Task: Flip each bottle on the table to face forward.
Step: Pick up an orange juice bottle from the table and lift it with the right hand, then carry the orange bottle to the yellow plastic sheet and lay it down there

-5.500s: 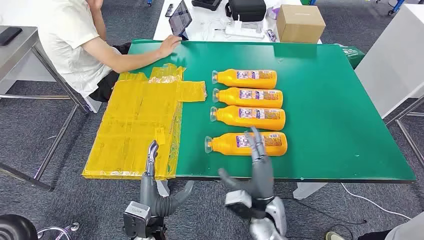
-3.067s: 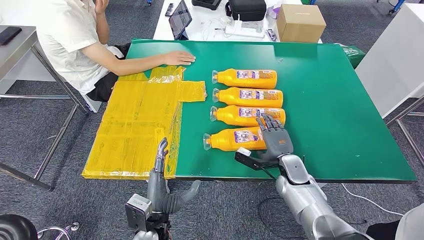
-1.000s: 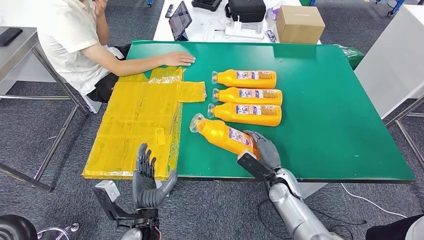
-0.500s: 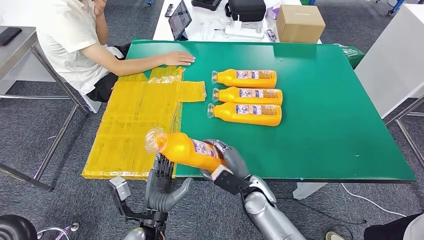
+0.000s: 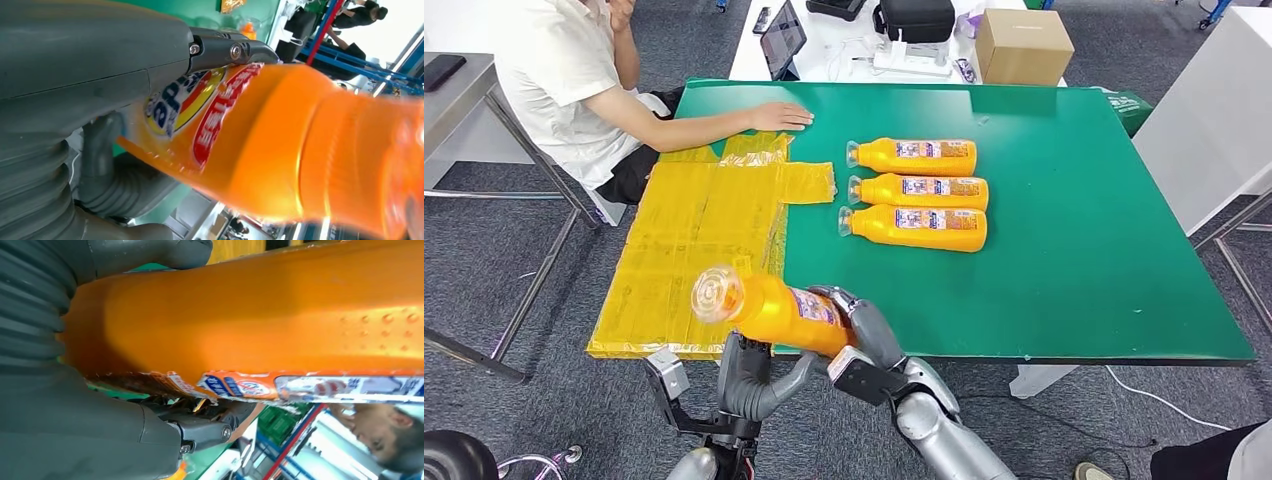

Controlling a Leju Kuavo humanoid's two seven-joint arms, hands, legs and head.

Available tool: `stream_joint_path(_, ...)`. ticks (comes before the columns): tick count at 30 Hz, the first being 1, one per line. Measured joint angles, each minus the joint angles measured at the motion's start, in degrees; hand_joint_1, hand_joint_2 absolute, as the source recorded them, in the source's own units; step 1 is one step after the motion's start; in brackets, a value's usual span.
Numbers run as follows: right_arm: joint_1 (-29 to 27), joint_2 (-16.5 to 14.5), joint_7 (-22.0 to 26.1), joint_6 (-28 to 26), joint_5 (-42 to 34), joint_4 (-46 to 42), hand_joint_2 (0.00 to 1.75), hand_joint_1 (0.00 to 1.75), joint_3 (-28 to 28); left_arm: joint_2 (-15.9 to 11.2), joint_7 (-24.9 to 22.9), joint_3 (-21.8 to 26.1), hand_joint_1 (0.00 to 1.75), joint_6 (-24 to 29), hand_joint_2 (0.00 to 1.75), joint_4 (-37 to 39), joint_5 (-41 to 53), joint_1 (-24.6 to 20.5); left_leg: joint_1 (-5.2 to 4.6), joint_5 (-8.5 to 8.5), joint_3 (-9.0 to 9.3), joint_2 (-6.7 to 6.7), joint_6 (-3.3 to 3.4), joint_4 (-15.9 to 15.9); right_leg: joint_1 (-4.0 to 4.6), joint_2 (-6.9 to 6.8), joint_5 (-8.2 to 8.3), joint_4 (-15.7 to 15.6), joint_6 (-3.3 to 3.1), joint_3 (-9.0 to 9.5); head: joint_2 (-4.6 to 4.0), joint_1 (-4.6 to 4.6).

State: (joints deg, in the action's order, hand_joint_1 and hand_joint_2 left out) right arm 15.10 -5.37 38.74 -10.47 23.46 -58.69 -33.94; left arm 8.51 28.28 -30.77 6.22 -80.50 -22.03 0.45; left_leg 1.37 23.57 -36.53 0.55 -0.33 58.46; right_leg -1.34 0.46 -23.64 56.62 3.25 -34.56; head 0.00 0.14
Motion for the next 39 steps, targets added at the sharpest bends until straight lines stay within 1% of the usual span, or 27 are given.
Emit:
stream_joint_path(8, 0.05, -0.94, 0.87, 1.33, -1.04, 0.99, 1.75, 1.75, -3.32, 0.34, 0.34, 1.62, 0.00, -0.88, 1.75, -0.41, -2.94, -0.44, 0.00, 0.00, -0.04, 0.00, 0.00, 0.00, -0.01, 0.00, 0.00, 0.00, 0.00, -0.02, 0.00, -0.01)
stream_joint_path(9, 0.16, -0.98, 0.93, 1.48, -1.27, 1.16, 1.75, 1.75, -3.55, 0.34, 0.52, 1.78, 0.05, -1.15, 1.75, -0.51, -3.39, -0.41, 0.00, 0.00, -0.04, 0.00, 0.00, 0.00, -0.01, 0.00, 0.00, 0.00, 0.00, -0.03, 0.00, 0.00)
stream_joint_path(10, 0.33, -1.01, 1.00, 1.74, -1.55, 1.32, 1.75, 1.75, -3.78, 0.34, 0.77, 1.92, 0.28, -1.61, 1.75, -0.62, -3.99, -0.38, 0.00, 0.00, -0.04, 0.00, 0.00, 0.00, -0.01, 0.00, 0.00, 0.00, 0.00, -0.03, 0.00, -0.01)
stream_joint_path(12, 0.78, -1.02, 1.13, 2.43, -2.08, 1.56, 1.75, 1.75, -4.26, 0.34, 1.23, 2.33, 1.14, -3.07, 1.75, -0.82, -5.34, -0.27, 0.00, -0.01, -0.04, -0.02, 0.00, 0.00, -0.01, 0.01, 0.00, 0.00, 0.00, -0.04, 0.00, -0.01)
stream_joint_path(13, 1.01, -1.02, 1.17, 2.76, -2.28, 1.64, 1.75, 1.75, -4.50, 0.34, 1.35, 2.55, 1.54, -3.89, 1.75, -0.90, -5.94, -0.21, 0.00, -0.01, -0.04, -0.02, 0.00, 0.00, -0.01, 0.01, 0.00, 0.00, 0.00, -0.05, 0.00, -0.02)
stream_joint_path(14, 1.24, -1.01, 1.21, 3.02, -2.47, 1.70, 1.75, 1.75, -4.72, 0.33, 1.38, 2.76, 1.74, -4.64, 1.75, -0.96, -6.41, -0.14, 0.00, -0.01, -0.04, -0.03, -0.01, 0.00, 0.00, 0.01, 0.00, 0.00, 0.00, -0.06, 0.00, -0.01)
stream_joint_path(16, 1.61, -0.97, 1.26, 3.28, -2.92, 1.79, 1.75, 1.75, -5.25, 0.30, 1.38, 3.04, 1.75, -5.80, 1.75, -1.02, -7.06, 0.01, 0.00, -0.01, -0.04, -0.03, -0.01, 0.00, 0.00, 0.01, 0.00, 0.00, 0.00, -0.06, -0.01, -0.02)
stream_joint_path(17, 1.76, -0.95, 1.27, 3.33, -3.08, 1.82, 1.75, 1.71, -5.50, 0.28, 1.39, 3.16, 1.75, -6.24, 1.75, -1.03, -7.25, 0.09, 0.00, -0.01, -0.04, -0.03, -0.01, 0.00, 0.00, 0.01, 0.00, 0.00, 0.00, -0.07, -0.01, -0.02)
stream_joint_path(18, 1.87, -0.93, 1.28, 3.33, -3.17, 1.84, 1.75, 1.52, -5.72, 0.28, 1.42, 3.25, 1.75, -6.58, 1.75, -1.03, -7.39, 0.17, 0.00, -0.01, -0.04, -0.04, -0.01, 0.00, 0.00, 0.01, 0.00, 0.00, 0.00, -0.07, -0.01, -0.02)
stream_joint_path(20, 2.03, -0.89, 1.32, 3.33, -3.25, 1.87, 1.75, 0.65, -5.98, 0.28, 1.51, 3.38, 1.75, -6.98, 1.75, -1.03, -7.61, 0.28, 0.00, -0.01, -0.05, -0.04, -0.01, 0.00, 0.00, 0.01, 0.00, 0.00, 0.00, -0.08, 0.00, -0.01)
stream_joint_path(21, 2.10, -0.86, 1.35, 3.37, -3.28, 1.91, 1.75, 0.25, -6.14, 0.28, 1.59, 3.41, 1.75, -7.12, 1.75, -1.03, -7.70, 0.30, 0.00, -0.01, -0.05, -0.04, -0.01, 0.00, -0.01, 0.01, 0.00, 0.00, 0.00, -0.08, 0.00, 0.00)
stream_joint_path(22, 2.15, -0.83, 1.38, 3.47, -3.33, 1.97, 1.75, 0.01, -6.36, 0.28, 1.71, 3.44, 1.75, -7.31, 1.75, -1.03, -7.78, 0.30, 0.00, -0.01, -0.05, -0.03, -0.01, 0.00, -0.01, 0.01, 0.00, 0.00, 0.00, -0.08, 0.00, 0.00)
stream_joint_path(26, 2.18, -0.79, 1.46, 3.69, -4.19, 2.30, 0.00, 0.00, -7.05, 0.14, 2.28, 3.51, 1.75, -9.02, 1.75, -1.15, -7.91, 0.37, 0.00, -0.01, -0.06, -0.04, -0.01, 0.00, -0.01, 0.01, 0.00, 0.00, 0.00, -0.09, 0.00, -0.01)
stream_joint_path(32, 1.83, -0.84, 1.67, 1.03, -5.33, 2.18, 0.00, 0.00, -7.15, 0.03, 2.39, 3.58, 1.75, -10.60, 1.75, -1.86, -7.92, 0.60, 0.00, -0.01, -0.06, -0.03, -0.01, 0.00, 0.00, 0.01, 0.00, 0.00, 0.00, -0.09, 0.00, -0.01)
stream_joint_path(39, 1.54, -0.89, 1.48, 0.85, -5.34, 2.13, 0.00, 0.00, -7.19, 0.02, 2.28, 3.41, 1.75, -11.23, 1.75, -2.65, -7.74, 0.78, 0.00, -0.01, -0.07, -0.03, -0.01, 0.00, -0.01, 0.01, 0.00, 0.00, 0.00, -0.09, 0.00, -0.01)
